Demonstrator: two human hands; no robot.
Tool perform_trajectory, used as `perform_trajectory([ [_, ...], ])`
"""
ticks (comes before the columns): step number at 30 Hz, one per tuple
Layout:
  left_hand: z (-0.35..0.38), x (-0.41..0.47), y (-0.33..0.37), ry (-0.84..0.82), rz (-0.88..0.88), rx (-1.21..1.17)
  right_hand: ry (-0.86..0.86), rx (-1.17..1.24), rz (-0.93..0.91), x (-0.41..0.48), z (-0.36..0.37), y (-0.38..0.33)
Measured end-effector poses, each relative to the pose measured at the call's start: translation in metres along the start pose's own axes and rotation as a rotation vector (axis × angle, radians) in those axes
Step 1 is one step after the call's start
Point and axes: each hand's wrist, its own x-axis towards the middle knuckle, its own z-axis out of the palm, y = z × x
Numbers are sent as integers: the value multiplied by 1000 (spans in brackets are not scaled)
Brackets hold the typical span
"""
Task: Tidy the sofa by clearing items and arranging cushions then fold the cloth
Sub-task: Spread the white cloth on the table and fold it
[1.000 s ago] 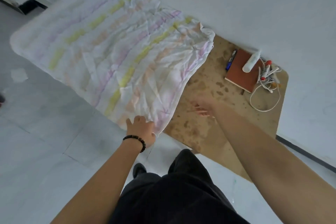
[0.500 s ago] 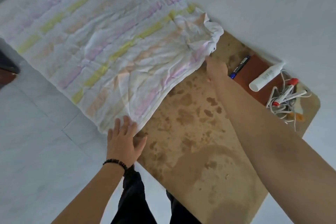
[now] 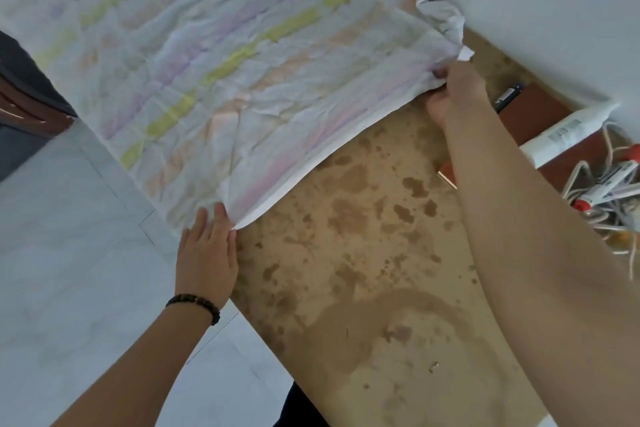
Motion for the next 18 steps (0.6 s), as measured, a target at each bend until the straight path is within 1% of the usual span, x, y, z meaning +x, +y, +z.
perform_trajectory([
  [1, -4, 0, 2, -8, -6, -16, 9, 36, -6, -1, -7, -1],
  [2, -9, 0, 3, -9, 9, -38, -18, 74, -5, -4, -15, -3],
  [4, -14, -2, 1, 45, 28, -169, -117, 92, 35, -16, -24, -5],
  [5, -16, -3, 0, 92, 27, -237, -130, 32, 50, -23, -25, -5],
  [6, -19, -6, -2, 143, 27, -258, -92, -46, 49, -32, -24, -5],
  [8, -23, -18, -8, 236, 69, -217, -20, -158, -4, -48, -25, -2],
  [9, -25, -27, -12, 260, 93, -175, 6, -172, -47, -54, -26, -1],
  [12, -32, -55, -27, 213, 94, -49, 72, -162, -176, -87, -32, -7],
  [14, -37, -67, -37, 191, 75, -31, 93, -143, -221, -112, -34, -13],
  [18, -59, -90, -46, 236, 28, -67, 89, -151, -204, -149, -38, -21],
])
